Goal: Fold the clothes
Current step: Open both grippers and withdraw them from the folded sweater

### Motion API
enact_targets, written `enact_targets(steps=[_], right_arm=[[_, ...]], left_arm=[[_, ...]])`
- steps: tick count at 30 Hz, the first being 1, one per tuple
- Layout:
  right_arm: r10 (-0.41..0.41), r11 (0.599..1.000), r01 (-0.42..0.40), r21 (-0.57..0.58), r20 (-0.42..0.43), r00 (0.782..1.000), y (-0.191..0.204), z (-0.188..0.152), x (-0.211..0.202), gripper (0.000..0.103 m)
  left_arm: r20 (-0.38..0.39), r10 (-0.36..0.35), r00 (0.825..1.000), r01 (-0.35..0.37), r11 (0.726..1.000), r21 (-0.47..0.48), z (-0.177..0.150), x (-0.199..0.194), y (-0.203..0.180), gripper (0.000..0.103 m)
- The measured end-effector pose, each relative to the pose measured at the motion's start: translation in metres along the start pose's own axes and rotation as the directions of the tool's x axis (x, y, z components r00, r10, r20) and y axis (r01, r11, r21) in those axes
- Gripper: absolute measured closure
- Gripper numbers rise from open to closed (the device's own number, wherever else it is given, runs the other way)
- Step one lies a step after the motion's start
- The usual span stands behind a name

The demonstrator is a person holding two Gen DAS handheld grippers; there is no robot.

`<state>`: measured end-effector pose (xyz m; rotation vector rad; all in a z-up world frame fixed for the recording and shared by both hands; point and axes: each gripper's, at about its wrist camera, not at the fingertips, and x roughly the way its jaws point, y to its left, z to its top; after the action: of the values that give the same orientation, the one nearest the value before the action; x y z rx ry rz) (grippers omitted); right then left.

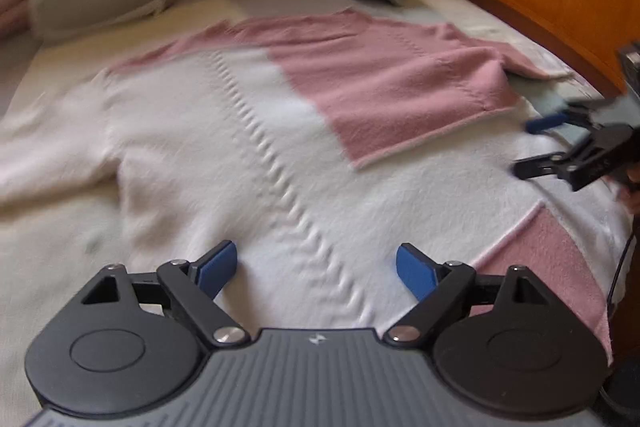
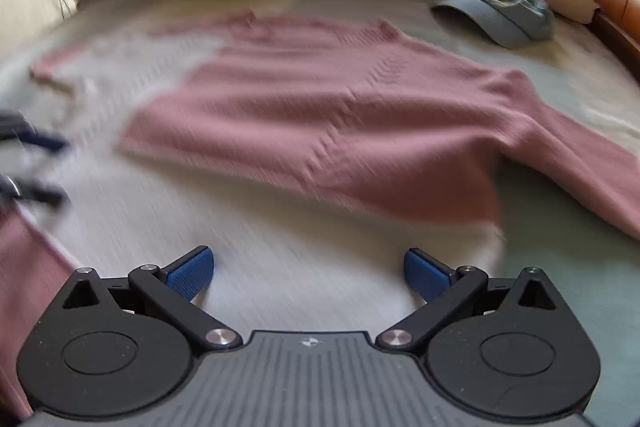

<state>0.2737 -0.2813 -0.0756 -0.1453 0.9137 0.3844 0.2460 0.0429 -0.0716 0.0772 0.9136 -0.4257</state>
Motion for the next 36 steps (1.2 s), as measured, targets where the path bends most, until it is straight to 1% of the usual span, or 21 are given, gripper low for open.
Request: enact_targets(steps=[2, 3, 4, 8, 10, 11, 13, 15, 18, 19, 20, 23, 26, 28, 32, 34, 36], right_arm=[[-0.030, 0.996, 0.032, 0.079, -0.029, 0.999, -0.007, -0.003, -0.008, 0.000], [-0.042, 0.993, 0.046, 0.109, -0.037, 0.998, -0.008, 0.000, -0.012, 0.000], [-0.046, 0.993, 0.047, 0.111, -0.010, 0.999, -0.005, 0.011, -0.012, 0.000], [-0.063, 0.991, 0.052, 0.120, 0.095, 0.994, 0.007, 0.054, -0.016, 0.000], [-0.074, 0.991, 0.056, 0.124, 0.140, 0.987, 0.013, 0.076, -0.015, 0.000], [-0.083, 0.990, 0.067, 0.121, 0.136, 0.987, 0.016, 0.088, -0.005, 0.000], [-0.101, 0.990, 0.088, 0.112, 0.124, 0.987, 0.019, 0.102, 0.016, 0.000], [-0.123, 0.986, 0.113, 0.120, 0.085, 0.989, 0.017, 0.108, 0.038, 0.000], [-0.148, 0.978, 0.156, 0.142, -0.064, 0.987, 0.007, 0.104, 0.070, 0.000], [-0.143, 0.977, 0.148, 0.154, -0.038, 0.989, 0.004, 0.099, 0.071, 0.000], [-0.146, 0.978, 0.148, 0.146, -0.022, 0.989, 0.005, 0.098, 0.071, 0.000], [-0.158, 0.977, 0.164, 0.139, -0.054, 0.986, 0.005, 0.108, 0.077, 0.000], [-0.164, 0.977, 0.174, 0.125, -0.080, 0.983, 0.002, 0.121, 0.086, 0.000], [-0.163, 0.978, 0.173, 0.120, -0.089, 0.983, 0.001, 0.123, 0.084, 0.000], [-0.124, 0.987, 0.128, 0.097, -0.044, 0.991, -0.003, 0.111, 0.077, 0.000], [-0.101, 0.992, 0.105, 0.072, -0.053, 0.993, -0.005, 0.113, 0.075, 0.000], [-0.074, 0.996, 0.078, 0.047, -0.070, 0.995, -0.007, 0.118, 0.072, 0.000]], left_arm=[[-0.023, 0.010, 1.000, -0.011, 0.999, -0.044, 0.003, -0.007, 0.006, 0.016], [-0.016, 0.014, 1.000, -0.014, 0.999, -0.042, 0.010, -0.010, 0.007, 0.016], [0.011, 0.013, 1.000, -0.013, 1.000, -0.029, 0.018, -0.012, 0.008, 0.016], [0.029, -0.022, 0.999, 0.023, 0.998, -0.050, 0.049, 0.009, 0.016, 0.015], [0.010, -0.038, 0.999, 0.038, 0.997, -0.063, 0.050, 0.025, 0.016, 0.015], [-0.012, -0.030, 0.999, 0.029, 0.997, -0.064, 0.048, 0.034, 0.015, 0.015], [0.020, -0.020, 1.000, 0.021, 0.999, -0.032, 0.039, 0.034, 0.010, 0.010], [0.031, -0.017, 0.999, 0.017, 1.000, 0.000, 0.032, 0.032, 0.008, 0.010], [0.047, -0.066, 0.997, 0.067, 0.998, -0.016, 0.031, 0.028, 0.018, 0.009], [0.052, -0.083, 0.995, 0.084, 0.996, -0.021, 0.031, 0.027, 0.021, 0.009], [0.056, -0.104, 0.993, 0.107, 0.993, -0.049, 0.032, 0.026, 0.027, 0.009], [0.053, -0.142, 0.988, 0.147, 0.982, -0.117, 0.040, 0.025, 0.038, 0.009], [0.057, -0.121, 0.991, 0.129, 0.981, -0.143, 0.045, 0.031, 0.041, 0.009], [0.054, -0.099, 0.994, 0.106, 0.982, -0.154, 0.047, 0.034, 0.038, 0.009], [0.031, -0.042, 0.999, 0.046, 0.989, -0.144, 0.047, 0.033, 0.026, 0.009], [0.012, -0.011, 1.000, 0.013, 0.987, -0.158, 0.047, 0.026, 0.023, 0.009], [0.011, 0.066, 0.998, -0.063, 0.984, -0.169, 0.046, 0.010, 0.019, 0.009]])
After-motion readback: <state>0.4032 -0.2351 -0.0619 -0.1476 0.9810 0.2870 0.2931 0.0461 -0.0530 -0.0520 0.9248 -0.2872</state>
